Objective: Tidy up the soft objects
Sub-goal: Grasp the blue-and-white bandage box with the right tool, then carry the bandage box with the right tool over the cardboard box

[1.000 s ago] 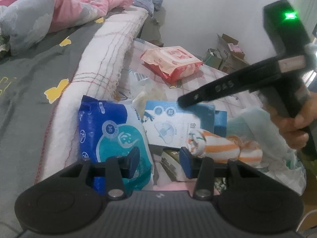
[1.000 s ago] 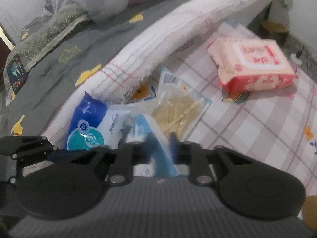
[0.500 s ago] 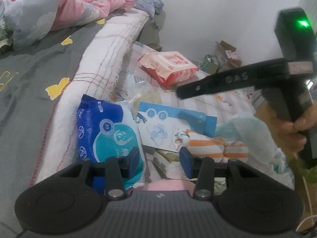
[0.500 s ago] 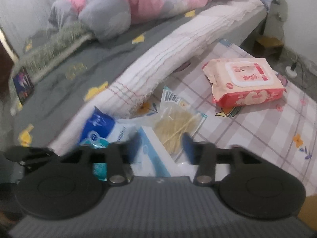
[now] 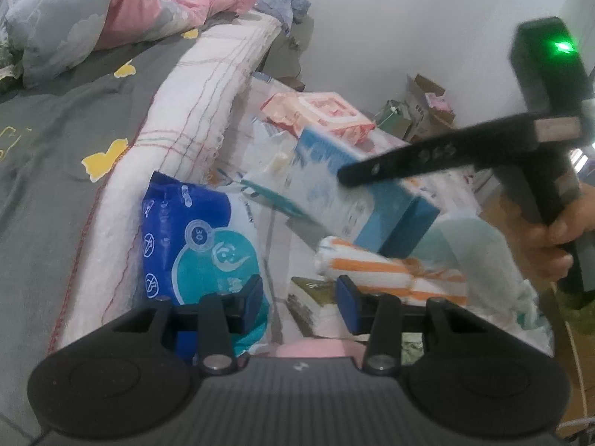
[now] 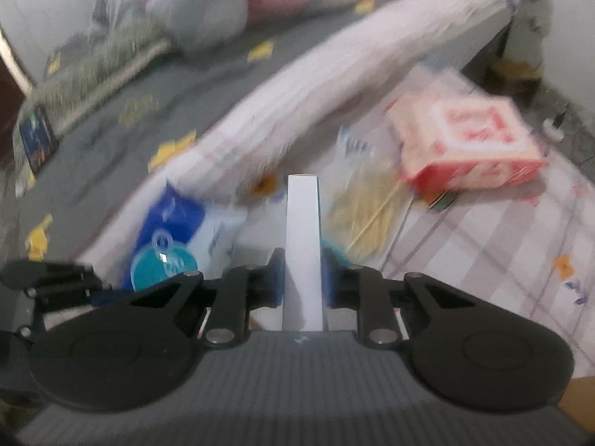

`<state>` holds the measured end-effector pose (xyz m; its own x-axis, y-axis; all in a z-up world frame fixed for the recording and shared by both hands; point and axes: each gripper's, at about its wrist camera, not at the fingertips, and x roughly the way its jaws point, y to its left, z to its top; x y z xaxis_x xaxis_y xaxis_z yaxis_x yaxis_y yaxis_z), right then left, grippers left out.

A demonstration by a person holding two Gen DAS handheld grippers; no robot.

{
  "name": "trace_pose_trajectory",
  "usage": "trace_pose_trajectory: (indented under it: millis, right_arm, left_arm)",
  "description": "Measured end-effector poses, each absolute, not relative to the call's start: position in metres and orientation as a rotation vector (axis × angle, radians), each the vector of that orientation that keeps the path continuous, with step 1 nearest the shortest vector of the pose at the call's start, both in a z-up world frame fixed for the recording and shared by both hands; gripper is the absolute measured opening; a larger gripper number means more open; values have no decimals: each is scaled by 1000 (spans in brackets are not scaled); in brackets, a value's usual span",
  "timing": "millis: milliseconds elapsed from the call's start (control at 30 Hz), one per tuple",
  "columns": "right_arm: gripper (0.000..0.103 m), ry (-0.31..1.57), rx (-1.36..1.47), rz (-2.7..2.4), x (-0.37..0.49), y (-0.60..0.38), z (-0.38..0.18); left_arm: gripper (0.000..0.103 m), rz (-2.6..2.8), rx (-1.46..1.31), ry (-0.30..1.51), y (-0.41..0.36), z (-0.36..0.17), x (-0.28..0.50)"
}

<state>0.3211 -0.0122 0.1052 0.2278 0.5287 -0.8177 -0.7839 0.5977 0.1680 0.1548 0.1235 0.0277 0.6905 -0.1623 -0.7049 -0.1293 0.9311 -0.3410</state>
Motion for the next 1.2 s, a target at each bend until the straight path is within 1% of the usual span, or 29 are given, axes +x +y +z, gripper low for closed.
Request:
trace_pose_trajectory:
  millis: [133,233,300,400,467,633,733,767,800,900,1033,1133,1200]
  right_arm:
    - [18,881,-184,907,314,-39,139]
    - [18,855,-43,926,313,-61,159]
    - [18,871,76,969,306,-77,167]
    - [18,938,222,1030,290,-94,157]
    - [18,1015,317,1066,278,-99,137]
    - [19,1196,454,1050,250,-101,75]
    - [21,1275,514,1011,236,-104,46]
    - [22,1284,518,1000,233,-102,42]
    - [23,1275,503,986,229,-102,42]
    - [28,1214,398,947,215,-100,54]
    - [29,1163,297,915,205,-93,66]
    - [29,1152,283,910,203,-96,69]
    - [29,1153,284,912,206,-101,70]
  left_arm:
    - [45,-34,-384,774,123,42,142]
    - [56,-57,-394,742,124,55,128]
    - [64,-80,-395,726,125,63,116]
    - [69,-118,-394,722,126,69,98]
    - [70,-141,-399,736,126,68,86]
    - [70,-128,-415,783,123,56,71]
    - [66,-121,-415,806,119,46,72]
    - [63,-111,-408,819,117,42,74]
    - [60,-102,-404,831,116,39,77]
    - [60,-91,-404,835,115,33,81]
    - [59,-90,-394,834,114,32,83]
    - [54,-98,-398,832,113,33,84]
    - [54,-89,-390,831,111,34,85]
